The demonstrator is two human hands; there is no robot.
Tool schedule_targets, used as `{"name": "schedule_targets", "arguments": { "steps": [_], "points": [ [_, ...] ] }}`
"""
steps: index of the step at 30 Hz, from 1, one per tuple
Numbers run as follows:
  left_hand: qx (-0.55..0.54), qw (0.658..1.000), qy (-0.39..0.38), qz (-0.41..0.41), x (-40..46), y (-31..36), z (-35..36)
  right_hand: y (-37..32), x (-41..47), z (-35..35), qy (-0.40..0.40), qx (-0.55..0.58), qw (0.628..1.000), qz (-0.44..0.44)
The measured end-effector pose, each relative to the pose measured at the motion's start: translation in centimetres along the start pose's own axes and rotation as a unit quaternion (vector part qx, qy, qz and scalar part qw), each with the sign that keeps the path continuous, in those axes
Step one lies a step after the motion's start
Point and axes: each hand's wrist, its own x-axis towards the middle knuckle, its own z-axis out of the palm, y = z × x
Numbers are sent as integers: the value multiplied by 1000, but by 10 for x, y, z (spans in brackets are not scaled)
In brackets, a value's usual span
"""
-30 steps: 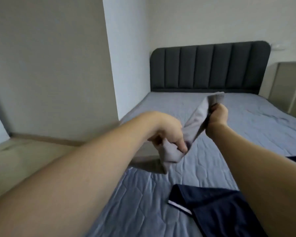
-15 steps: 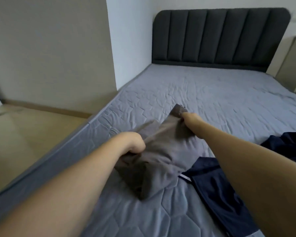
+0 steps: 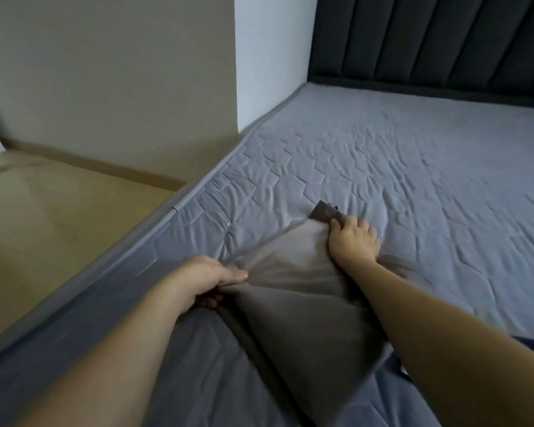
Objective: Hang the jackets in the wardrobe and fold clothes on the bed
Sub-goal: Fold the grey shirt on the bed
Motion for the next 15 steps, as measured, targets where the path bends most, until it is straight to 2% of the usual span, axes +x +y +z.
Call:
{"name": "schedule_targets", "arguments": {
  "steps": [3, 6, 8, 10, 12, 13, 15],
  "points": [
    [-17, 1000, -7, 3, 4, -1, 0, 1, -4, 6, 48, 25, 998, 8],
    [-23, 997, 64, 28, -5, -1, 14, 3, -8, 1, 40, 24, 999, 20],
    [-102, 982, 154, 27, -19, 1, 23, 4, -15, -4, 20, 5, 999, 30],
    [-246, 945, 215, 10, -38, 5, 30, 6, -18, -12, -15, -25, 999, 44],
    [-369, 912, 179, -16, -58, 6, 41, 12, -24, -22, -53, -55, 996, 49],
    [-391, 907, 155, -22, -67, 5, 50, 15, -28, -28, -64, -68, 994, 51],
    [-363, 921, 137, -35, -82, 2, 68, 20, -36, -39, -77, -84, 992, 45]
  ]
}}
